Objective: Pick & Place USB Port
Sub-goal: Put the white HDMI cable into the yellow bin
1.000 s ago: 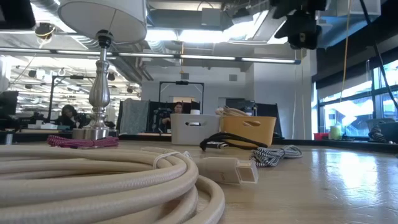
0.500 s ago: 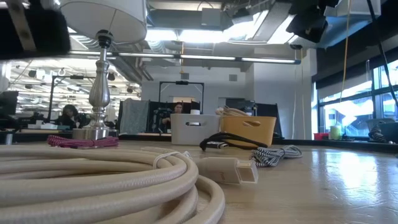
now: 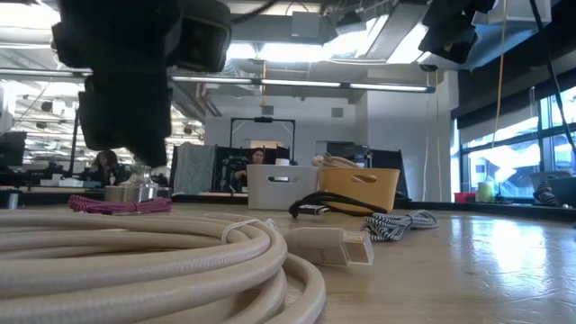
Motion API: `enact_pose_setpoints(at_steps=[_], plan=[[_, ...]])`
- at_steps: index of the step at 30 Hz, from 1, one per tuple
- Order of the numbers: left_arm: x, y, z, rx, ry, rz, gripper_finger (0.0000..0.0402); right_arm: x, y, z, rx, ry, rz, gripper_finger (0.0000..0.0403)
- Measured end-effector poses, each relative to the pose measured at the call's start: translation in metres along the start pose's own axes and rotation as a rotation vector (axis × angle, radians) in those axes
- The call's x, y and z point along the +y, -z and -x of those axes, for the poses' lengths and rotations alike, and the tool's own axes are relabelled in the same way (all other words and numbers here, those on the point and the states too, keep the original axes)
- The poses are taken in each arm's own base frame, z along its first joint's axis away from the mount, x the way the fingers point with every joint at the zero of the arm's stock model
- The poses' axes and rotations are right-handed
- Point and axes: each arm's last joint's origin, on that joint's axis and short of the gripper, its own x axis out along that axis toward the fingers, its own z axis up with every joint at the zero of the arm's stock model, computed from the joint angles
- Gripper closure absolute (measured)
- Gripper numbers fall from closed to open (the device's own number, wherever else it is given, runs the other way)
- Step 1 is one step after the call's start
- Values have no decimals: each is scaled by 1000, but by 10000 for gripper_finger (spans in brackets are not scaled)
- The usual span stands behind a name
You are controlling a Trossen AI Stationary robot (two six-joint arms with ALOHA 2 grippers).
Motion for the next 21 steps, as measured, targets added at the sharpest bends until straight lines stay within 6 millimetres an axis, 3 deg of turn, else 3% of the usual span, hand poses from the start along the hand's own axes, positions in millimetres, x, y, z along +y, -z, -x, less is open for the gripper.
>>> enact_pose_setpoints(at_steps=[5,13,21], plan=[[9,-2,0,35,-58,-40,247,0,0,0,1,0,22,234],[11,-1,-3,43,-72,-101,251,0,0,0,5,3,41,234],[17,6,-40,177,4,-122,258,0,1,0,7,4,48,234]])
